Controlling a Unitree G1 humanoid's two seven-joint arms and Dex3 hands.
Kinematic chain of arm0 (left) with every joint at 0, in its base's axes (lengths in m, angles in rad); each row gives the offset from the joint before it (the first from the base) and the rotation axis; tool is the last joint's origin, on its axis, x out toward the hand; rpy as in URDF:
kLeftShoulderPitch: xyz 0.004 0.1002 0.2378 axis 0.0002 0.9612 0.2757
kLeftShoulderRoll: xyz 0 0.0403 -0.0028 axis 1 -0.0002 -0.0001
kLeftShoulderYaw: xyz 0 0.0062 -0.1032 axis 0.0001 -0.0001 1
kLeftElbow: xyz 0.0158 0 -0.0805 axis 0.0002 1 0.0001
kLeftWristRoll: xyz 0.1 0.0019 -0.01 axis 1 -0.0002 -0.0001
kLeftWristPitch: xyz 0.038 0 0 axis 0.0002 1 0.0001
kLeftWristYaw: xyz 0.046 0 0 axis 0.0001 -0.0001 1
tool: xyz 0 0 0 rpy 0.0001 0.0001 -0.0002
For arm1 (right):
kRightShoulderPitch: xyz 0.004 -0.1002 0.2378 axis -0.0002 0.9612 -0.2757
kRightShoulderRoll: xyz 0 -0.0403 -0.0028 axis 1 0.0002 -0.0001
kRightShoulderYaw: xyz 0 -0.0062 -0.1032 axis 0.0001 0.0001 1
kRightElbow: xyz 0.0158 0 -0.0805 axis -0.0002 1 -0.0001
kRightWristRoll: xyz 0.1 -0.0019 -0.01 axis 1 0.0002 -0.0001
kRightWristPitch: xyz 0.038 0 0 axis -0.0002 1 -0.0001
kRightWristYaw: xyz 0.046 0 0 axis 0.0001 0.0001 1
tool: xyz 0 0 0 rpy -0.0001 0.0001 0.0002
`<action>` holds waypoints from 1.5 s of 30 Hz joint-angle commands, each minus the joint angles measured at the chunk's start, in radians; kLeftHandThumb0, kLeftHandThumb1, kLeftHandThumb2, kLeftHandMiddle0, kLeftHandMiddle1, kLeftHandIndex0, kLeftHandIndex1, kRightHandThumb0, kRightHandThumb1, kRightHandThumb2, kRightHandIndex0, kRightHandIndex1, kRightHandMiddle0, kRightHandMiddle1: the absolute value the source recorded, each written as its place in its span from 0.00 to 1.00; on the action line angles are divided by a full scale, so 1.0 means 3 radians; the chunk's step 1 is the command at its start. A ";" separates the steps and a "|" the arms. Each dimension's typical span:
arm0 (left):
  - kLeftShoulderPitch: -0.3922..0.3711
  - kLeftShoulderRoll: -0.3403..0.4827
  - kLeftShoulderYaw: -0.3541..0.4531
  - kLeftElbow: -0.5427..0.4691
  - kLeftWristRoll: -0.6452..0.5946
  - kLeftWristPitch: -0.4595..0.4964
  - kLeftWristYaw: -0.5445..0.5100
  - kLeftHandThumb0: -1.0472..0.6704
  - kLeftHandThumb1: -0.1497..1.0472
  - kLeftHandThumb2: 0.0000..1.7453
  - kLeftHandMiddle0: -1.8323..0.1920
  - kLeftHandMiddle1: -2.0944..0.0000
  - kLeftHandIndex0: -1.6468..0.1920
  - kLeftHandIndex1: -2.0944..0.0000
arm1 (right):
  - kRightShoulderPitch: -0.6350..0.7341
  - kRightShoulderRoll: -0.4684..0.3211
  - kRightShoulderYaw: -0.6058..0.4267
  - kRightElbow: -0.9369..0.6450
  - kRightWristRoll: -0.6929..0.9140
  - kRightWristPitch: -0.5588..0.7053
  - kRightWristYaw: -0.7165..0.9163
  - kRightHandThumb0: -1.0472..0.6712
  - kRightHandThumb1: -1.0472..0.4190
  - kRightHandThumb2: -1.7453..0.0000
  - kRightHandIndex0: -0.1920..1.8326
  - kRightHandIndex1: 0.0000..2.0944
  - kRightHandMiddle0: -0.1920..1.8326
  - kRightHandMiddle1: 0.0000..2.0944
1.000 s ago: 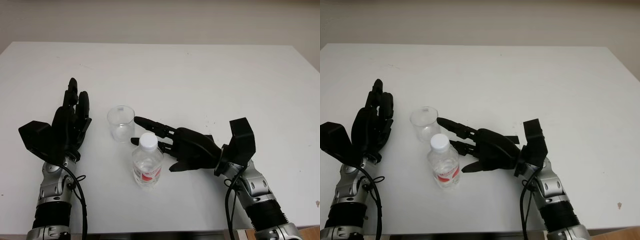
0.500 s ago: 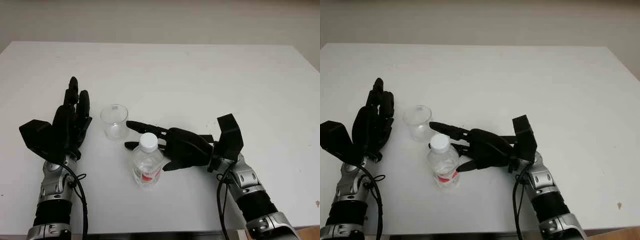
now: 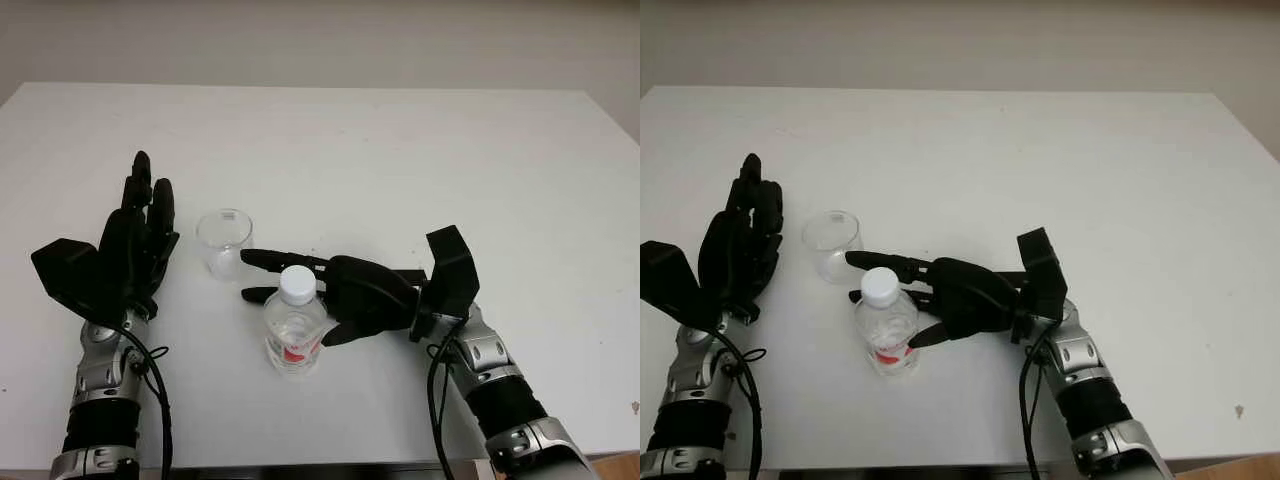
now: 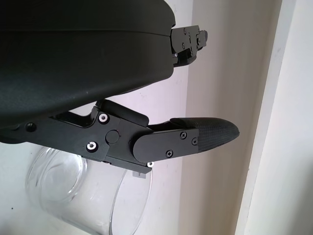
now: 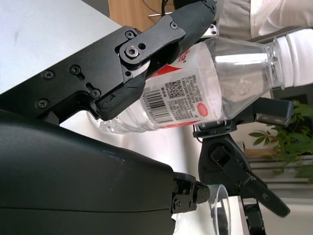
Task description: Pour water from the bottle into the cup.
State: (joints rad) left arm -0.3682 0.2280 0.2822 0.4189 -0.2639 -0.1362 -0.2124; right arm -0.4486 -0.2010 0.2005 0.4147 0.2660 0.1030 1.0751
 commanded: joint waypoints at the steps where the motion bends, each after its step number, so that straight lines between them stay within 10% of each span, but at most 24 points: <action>1: -0.0087 0.0041 0.0012 -0.0026 0.0000 -0.0014 -0.0003 0.21 1.00 0.29 0.97 0.97 0.96 0.97 | -0.0060 0.0008 0.0023 -0.0028 -0.0027 -0.0056 0.0033 0.08 0.20 0.97 0.16 0.11 0.12 0.07; 12: -0.0092 0.0048 0.0006 -0.0021 0.0025 -0.0041 0.0008 0.20 1.00 0.29 0.96 0.97 0.95 0.97 | -0.0072 0.0044 0.0142 -0.0109 -0.0152 -0.0214 0.0052 0.22 0.21 0.97 0.20 0.15 0.21 0.15; 16: -0.0080 0.0046 0.0003 -0.0037 0.0025 -0.0050 0.0001 0.21 1.00 0.28 0.97 0.97 0.95 0.97 | -0.0119 0.0094 0.0198 -0.0012 -0.0201 -0.0484 0.0127 0.28 0.19 0.97 0.17 0.39 0.10 0.54; 25: -0.0038 0.0008 0.0004 -0.0092 -0.0006 -0.0059 0.0027 0.20 1.00 0.28 0.96 0.97 0.96 0.97 | -0.0172 0.0019 0.0304 -0.0055 -0.0353 -0.0748 0.0264 0.39 0.20 0.97 0.49 0.94 0.46 0.97; 36: -0.0022 0.0016 0.0018 -0.0074 -0.0020 -0.0068 0.0029 0.21 1.00 0.27 0.96 0.97 0.95 0.97 | 0.0189 0.0082 0.0230 -0.0381 -0.0395 -0.1049 -0.0314 0.51 0.07 0.92 0.94 1.00 0.93 1.00; 40: -0.0023 0.0020 0.0016 -0.0065 -0.0027 -0.0068 0.0011 0.21 1.00 0.27 0.96 0.97 0.95 0.97 | 0.0185 0.0107 0.0219 -0.0334 -0.0390 -0.1056 -0.0428 0.54 0.29 0.51 0.99 1.00 1.00 1.00; 45: -0.0022 0.0021 0.0012 -0.0054 0.0002 -0.0084 0.0034 0.21 1.00 0.28 0.95 0.97 0.95 0.97 | 0.0151 0.0196 0.0042 -0.0322 -0.0201 -0.0731 -0.0666 0.50 0.28 0.51 1.00 1.00 1.00 1.00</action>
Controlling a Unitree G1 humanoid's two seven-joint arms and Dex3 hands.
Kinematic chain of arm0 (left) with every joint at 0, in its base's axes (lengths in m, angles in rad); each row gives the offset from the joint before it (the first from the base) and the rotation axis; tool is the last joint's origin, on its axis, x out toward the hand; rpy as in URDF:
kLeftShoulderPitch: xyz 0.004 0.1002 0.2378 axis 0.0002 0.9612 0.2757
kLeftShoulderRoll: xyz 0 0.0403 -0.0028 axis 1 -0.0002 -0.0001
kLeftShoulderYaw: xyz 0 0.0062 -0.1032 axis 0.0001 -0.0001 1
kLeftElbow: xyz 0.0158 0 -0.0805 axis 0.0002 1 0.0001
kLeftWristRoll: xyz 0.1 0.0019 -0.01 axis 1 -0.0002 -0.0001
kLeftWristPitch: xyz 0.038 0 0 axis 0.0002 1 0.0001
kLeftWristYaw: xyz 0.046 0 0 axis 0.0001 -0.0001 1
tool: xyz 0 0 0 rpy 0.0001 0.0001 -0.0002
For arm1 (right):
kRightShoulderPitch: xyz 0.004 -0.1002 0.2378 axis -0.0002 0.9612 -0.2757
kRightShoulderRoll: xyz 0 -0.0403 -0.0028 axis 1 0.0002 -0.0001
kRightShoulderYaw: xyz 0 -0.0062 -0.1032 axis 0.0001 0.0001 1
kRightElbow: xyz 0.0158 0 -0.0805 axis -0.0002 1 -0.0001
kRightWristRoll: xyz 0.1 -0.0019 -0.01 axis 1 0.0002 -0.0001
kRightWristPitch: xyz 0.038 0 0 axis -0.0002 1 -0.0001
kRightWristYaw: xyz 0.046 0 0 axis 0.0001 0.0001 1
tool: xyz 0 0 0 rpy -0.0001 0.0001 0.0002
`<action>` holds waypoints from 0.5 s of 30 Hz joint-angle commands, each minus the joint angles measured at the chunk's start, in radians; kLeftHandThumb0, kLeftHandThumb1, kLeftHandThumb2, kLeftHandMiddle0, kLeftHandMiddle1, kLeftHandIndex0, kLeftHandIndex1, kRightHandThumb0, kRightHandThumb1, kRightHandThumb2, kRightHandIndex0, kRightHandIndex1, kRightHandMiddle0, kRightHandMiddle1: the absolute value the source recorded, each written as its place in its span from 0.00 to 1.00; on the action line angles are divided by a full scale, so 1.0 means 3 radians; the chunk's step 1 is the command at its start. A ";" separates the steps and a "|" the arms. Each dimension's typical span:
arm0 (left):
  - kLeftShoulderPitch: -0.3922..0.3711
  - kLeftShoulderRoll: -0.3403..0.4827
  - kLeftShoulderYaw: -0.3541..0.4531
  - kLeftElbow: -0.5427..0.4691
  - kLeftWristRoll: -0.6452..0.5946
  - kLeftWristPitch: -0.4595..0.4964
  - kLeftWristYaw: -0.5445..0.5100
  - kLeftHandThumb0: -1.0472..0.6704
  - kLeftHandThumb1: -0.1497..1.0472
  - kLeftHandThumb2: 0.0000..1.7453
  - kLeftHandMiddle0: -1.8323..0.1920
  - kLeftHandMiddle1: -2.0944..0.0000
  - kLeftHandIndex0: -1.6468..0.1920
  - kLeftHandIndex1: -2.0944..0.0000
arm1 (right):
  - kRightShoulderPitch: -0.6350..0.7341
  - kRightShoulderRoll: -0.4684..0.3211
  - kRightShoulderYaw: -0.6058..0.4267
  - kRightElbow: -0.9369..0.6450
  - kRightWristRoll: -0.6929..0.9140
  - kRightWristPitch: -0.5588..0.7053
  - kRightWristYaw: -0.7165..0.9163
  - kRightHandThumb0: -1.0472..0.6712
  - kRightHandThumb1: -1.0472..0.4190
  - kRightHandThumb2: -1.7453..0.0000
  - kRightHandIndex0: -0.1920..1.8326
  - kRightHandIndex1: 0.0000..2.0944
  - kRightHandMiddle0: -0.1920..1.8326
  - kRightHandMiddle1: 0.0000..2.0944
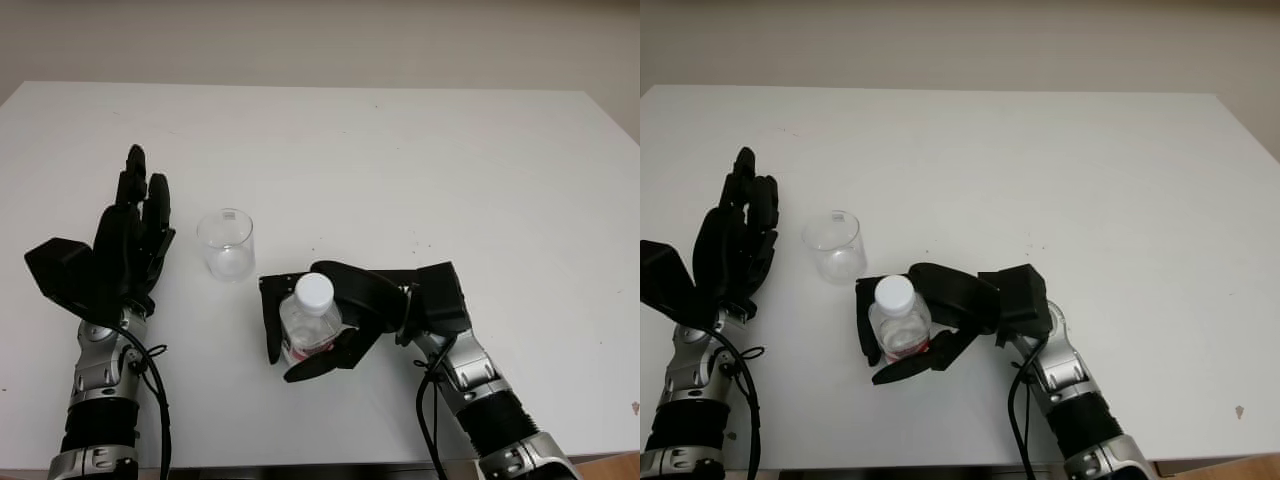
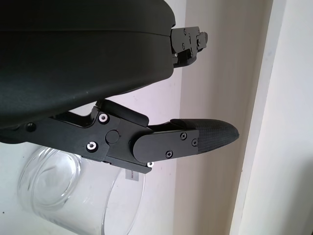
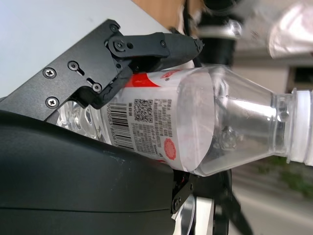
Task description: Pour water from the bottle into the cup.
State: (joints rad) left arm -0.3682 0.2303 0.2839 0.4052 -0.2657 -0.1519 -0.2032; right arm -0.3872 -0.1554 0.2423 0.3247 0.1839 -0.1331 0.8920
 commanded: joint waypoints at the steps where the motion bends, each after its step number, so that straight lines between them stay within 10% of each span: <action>1: -0.0023 0.0015 0.0007 -0.0002 0.0005 -0.0040 -0.0010 0.21 1.00 0.28 0.95 0.97 0.95 0.97 | -0.0072 0.0075 -0.0156 0.0011 0.0116 0.0057 -0.0116 0.50 0.26 0.51 1.00 1.00 1.00 1.00; 15: -0.0007 -0.0001 -0.0013 -0.0021 0.0009 -0.0015 -0.0042 0.21 1.00 0.29 0.97 0.98 0.96 0.98 | -0.0748 0.0191 -0.0773 0.0508 0.0202 0.0303 -0.0995 0.51 0.18 0.49 1.00 1.00 1.00 1.00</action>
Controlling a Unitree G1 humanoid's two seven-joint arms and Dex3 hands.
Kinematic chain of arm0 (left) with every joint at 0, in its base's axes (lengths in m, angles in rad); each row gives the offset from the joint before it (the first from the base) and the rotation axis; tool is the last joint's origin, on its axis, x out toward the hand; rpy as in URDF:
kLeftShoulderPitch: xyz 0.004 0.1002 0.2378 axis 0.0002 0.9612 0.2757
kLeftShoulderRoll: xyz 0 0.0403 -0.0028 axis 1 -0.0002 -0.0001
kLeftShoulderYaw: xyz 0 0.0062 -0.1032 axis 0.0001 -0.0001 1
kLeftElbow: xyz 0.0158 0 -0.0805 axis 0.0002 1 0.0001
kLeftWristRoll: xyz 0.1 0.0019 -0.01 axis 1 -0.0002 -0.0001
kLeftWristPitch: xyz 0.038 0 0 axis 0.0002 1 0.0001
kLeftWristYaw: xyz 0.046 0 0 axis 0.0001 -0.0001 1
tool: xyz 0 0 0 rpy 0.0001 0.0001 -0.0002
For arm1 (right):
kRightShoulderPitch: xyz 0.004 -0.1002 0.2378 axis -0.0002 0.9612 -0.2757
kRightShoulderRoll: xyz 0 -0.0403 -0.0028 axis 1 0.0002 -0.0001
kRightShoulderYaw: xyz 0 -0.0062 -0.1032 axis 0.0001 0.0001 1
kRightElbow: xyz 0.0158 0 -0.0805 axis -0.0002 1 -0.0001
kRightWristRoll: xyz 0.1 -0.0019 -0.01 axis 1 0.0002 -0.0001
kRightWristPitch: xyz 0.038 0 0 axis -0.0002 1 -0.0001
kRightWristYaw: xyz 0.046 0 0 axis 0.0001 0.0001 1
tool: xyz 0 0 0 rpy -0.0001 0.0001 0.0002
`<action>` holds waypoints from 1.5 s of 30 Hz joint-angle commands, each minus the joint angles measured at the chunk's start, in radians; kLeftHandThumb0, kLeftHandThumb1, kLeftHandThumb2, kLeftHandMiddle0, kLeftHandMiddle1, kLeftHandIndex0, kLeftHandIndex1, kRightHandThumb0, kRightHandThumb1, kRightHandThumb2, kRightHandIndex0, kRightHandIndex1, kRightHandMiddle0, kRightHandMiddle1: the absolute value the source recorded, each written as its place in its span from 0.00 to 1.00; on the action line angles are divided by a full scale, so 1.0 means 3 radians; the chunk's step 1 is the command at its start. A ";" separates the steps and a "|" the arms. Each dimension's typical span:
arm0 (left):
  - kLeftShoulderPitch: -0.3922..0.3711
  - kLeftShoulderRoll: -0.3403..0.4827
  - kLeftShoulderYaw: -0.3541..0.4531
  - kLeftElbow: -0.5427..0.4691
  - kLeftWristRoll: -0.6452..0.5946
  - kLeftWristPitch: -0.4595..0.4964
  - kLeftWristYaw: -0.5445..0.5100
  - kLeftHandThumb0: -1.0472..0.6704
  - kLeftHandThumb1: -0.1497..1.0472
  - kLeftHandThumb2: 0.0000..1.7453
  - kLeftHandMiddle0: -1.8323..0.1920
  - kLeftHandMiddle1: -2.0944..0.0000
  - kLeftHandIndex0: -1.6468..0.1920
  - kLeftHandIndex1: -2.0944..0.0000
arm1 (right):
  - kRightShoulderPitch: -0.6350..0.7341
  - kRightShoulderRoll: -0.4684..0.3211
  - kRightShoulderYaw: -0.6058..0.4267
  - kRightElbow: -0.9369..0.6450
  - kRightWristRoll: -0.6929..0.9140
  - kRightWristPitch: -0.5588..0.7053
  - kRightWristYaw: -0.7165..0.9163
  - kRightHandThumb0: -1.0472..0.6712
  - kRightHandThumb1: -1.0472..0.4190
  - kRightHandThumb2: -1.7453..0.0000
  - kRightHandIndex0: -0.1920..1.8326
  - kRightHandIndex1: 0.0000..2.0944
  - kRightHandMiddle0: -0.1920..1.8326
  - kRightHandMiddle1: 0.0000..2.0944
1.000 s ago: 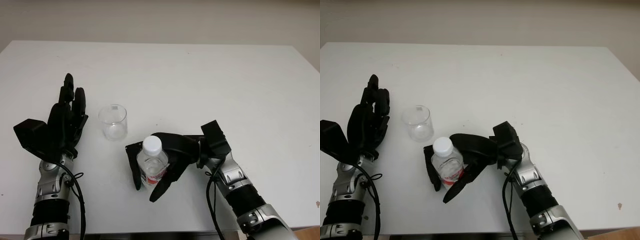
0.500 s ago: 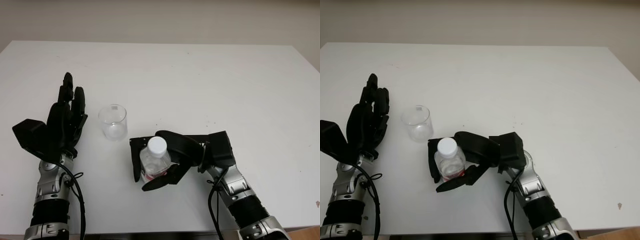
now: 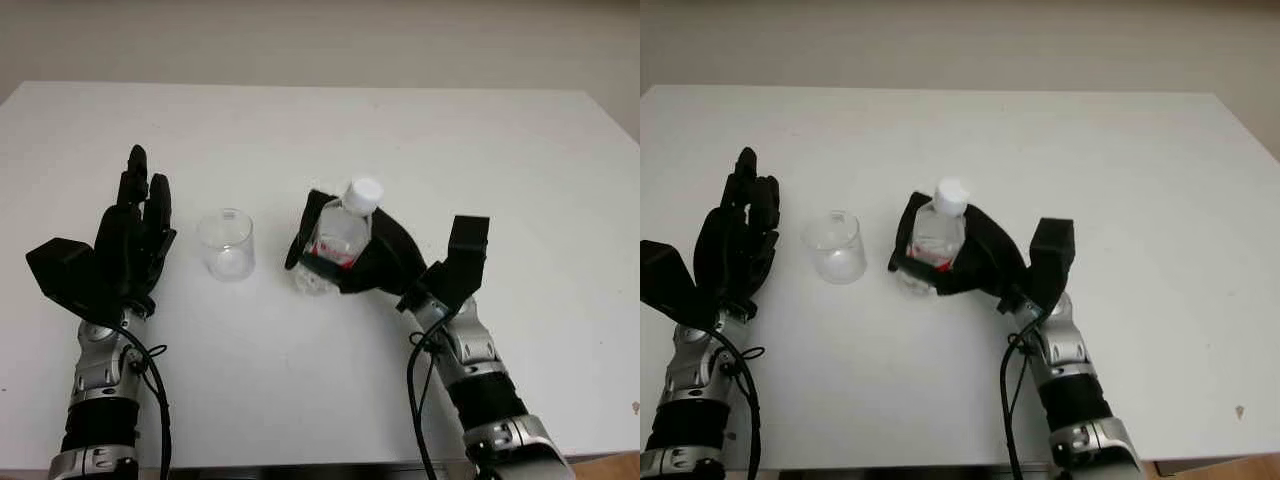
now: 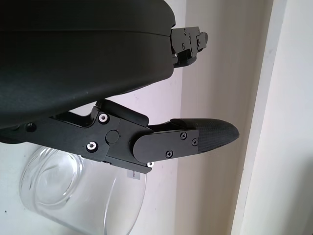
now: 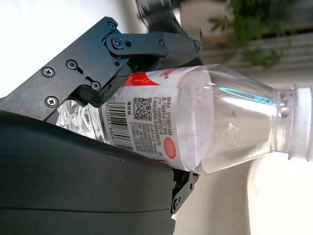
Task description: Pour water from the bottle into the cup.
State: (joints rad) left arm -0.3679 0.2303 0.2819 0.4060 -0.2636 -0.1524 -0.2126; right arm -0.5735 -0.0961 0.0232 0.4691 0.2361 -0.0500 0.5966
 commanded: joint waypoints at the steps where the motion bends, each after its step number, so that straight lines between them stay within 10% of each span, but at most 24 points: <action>1: -0.0004 -0.0004 -0.0009 -0.0030 0.0005 -0.0010 -0.0006 0.21 1.00 0.29 0.97 0.98 0.96 0.98 | -0.0175 -0.0008 -0.0067 0.0077 0.0035 0.0057 -0.0025 0.51 0.19 0.48 1.00 1.00 1.00 1.00; 10: -0.0001 -0.0023 -0.0007 -0.0048 -0.0026 0.0012 -0.0012 0.21 1.00 0.29 0.98 0.98 0.97 0.98 | -0.0749 -0.0040 -0.0224 0.0866 -0.0217 -0.0006 -0.0528 0.55 0.21 0.46 1.00 1.00 1.00 1.00; 20: -0.0001 -0.0054 -0.0036 -0.0035 0.0024 0.0008 0.0066 0.20 1.00 0.29 0.97 0.97 0.96 0.97 | -0.1417 -0.0178 0.0311 0.1829 -0.1557 -0.1002 -0.1963 0.53 0.24 0.53 0.87 1.00 0.82 1.00; 30: 0.0023 -0.0059 -0.0042 -0.0035 -0.0001 -0.0024 0.0061 0.20 1.00 0.28 0.98 0.97 0.97 0.98 | -0.1959 -0.0118 0.0914 0.2471 -0.2457 -0.0916 -0.2921 0.51 0.12 0.76 0.83 1.00 0.65 1.00; 45: 0.0039 -0.0092 -0.0051 -0.0013 0.0014 -0.0072 0.0097 0.20 1.00 0.28 0.97 0.97 0.96 0.97 | -0.2216 0.0051 0.1288 0.2689 -0.2845 -0.0673 -0.3242 0.50 0.15 0.71 0.75 1.00 0.50 1.00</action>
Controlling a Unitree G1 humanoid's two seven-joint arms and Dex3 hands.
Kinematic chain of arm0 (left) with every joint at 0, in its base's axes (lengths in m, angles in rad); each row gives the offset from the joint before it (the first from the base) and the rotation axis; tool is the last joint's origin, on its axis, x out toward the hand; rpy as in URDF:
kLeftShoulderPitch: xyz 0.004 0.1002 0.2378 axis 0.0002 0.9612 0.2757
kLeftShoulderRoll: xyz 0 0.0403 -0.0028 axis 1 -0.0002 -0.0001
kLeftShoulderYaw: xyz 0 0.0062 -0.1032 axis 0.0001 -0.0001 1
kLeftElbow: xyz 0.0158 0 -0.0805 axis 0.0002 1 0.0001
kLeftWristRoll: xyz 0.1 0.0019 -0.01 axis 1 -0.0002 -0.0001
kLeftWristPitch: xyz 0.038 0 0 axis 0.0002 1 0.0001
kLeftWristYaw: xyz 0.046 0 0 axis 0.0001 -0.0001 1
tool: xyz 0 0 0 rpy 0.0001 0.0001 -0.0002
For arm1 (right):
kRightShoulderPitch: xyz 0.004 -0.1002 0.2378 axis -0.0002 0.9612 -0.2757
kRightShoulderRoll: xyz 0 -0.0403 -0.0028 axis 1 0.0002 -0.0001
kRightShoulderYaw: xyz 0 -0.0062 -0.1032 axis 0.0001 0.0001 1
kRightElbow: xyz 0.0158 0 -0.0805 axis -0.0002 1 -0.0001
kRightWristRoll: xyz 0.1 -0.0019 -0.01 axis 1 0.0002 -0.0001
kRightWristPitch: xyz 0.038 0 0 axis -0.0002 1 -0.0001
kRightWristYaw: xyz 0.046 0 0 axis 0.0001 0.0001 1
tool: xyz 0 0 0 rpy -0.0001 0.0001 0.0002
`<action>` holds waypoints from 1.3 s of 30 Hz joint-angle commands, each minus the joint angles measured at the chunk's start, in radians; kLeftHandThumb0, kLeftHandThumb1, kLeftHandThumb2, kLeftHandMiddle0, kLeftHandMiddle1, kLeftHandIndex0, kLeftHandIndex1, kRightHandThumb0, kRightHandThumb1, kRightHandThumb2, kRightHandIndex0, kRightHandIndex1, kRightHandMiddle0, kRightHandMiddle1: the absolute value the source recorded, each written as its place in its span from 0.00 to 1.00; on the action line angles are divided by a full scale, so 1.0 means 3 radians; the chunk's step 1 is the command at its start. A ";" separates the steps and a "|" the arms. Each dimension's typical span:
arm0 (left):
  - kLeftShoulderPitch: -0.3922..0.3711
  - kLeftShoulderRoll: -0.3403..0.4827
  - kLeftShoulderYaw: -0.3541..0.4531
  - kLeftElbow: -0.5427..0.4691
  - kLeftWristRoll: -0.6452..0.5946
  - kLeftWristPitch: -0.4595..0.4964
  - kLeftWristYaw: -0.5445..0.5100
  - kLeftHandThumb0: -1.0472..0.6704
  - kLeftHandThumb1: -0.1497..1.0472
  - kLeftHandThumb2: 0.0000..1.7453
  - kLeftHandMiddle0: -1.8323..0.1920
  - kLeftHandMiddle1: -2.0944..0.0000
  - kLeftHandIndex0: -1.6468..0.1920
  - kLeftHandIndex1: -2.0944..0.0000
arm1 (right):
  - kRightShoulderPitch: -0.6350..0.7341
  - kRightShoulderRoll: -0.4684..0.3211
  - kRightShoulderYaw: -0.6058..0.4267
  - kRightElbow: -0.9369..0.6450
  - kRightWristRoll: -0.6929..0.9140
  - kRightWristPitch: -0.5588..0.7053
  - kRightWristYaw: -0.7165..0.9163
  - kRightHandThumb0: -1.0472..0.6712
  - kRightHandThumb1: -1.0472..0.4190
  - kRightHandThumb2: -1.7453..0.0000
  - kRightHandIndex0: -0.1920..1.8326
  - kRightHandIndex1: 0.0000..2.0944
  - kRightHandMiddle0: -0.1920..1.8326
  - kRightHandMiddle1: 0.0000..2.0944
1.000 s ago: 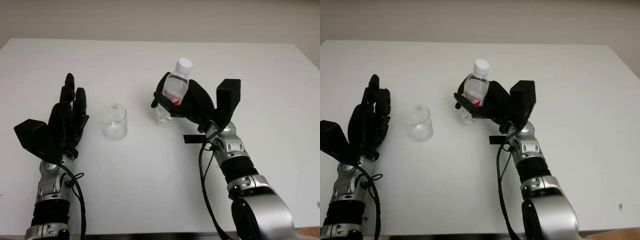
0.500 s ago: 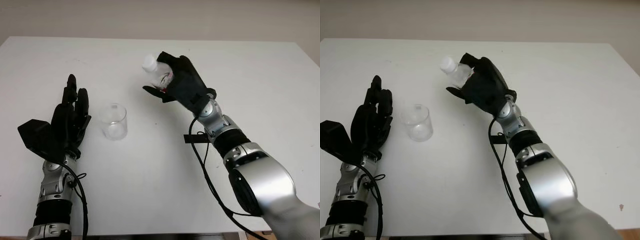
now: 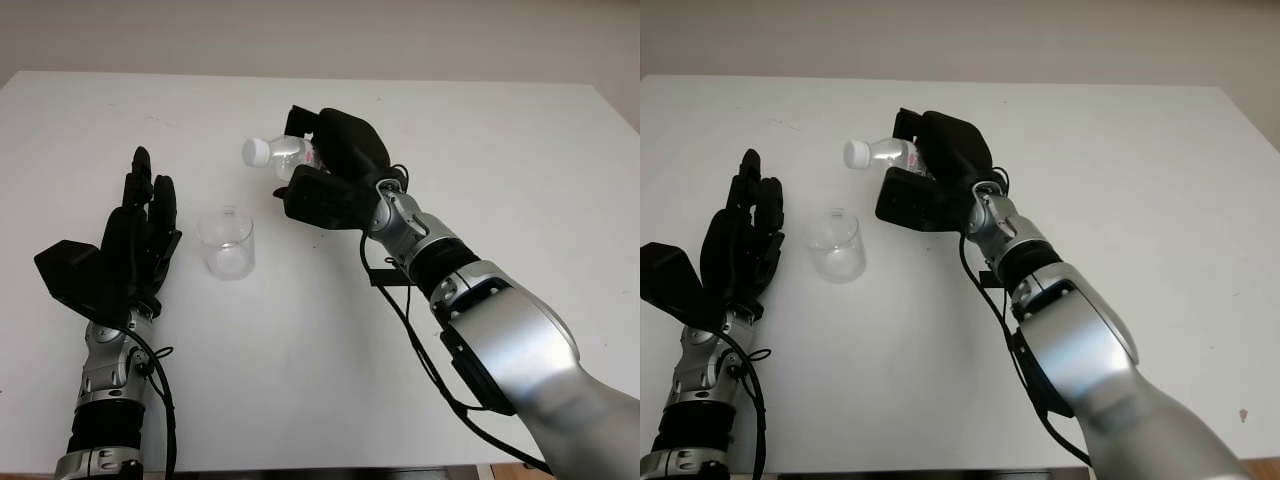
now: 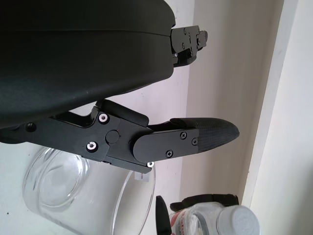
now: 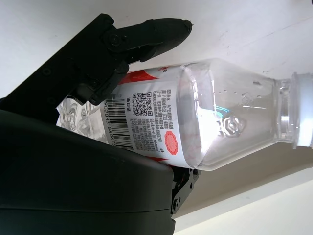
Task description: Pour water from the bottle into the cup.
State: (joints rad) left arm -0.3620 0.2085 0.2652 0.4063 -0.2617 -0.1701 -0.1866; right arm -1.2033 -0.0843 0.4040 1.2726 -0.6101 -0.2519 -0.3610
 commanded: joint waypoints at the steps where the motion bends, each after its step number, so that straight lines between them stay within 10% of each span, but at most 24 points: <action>1: 0.0022 -0.0023 0.0004 -0.0014 0.0011 -0.0016 0.0016 0.20 1.00 0.28 0.97 0.97 0.96 0.97 | -0.0121 0.0016 0.0040 0.0015 -0.0044 -0.0008 -0.0089 0.50 0.16 0.70 0.73 1.00 0.49 1.00; 13: 0.0035 -0.0034 -0.0010 -0.0004 0.0025 -0.0042 0.0018 0.20 1.00 0.28 0.97 0.98 0.97 0.98 | -0.0166 0.0048 0.0359 0.0073 -0.0374 0.0013 -0.0545 0.47 0.20 0.66 0.63 1.00 0.39 1.00; 24: 0.0040 -0.0051 -0.0002 -0.0008 0.0005 -0.0035 0.0011 0.20 1.00 0.28 0.97 0.97 0.97 0.97 | -0.0204 -0.0033 0.0771 0.0114 -0.0816 0.0066 -0.0876 0.47 0.07 0.83 0.76 1.00 0.36 1.00; 39: 0.0035 -0.0082 0.0004 -0.0022 -0.0024 -0.0026 0.0014 0.21 1.00 0.28 0.97 0.98 0.97 0.97 | -0.0249 -0.0097 0.1056 0.0117 -0.1111 0.0006 -0.1204 0.40 0.04 0.97 0.64 1.00 0.29 1.00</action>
State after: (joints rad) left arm -0.3539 0.1872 0.2625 0.4064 -0.2643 -0.1732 -0.1798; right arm -1.2378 -0.1024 0.7168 1.3136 -0.9419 -0.2412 -0.7078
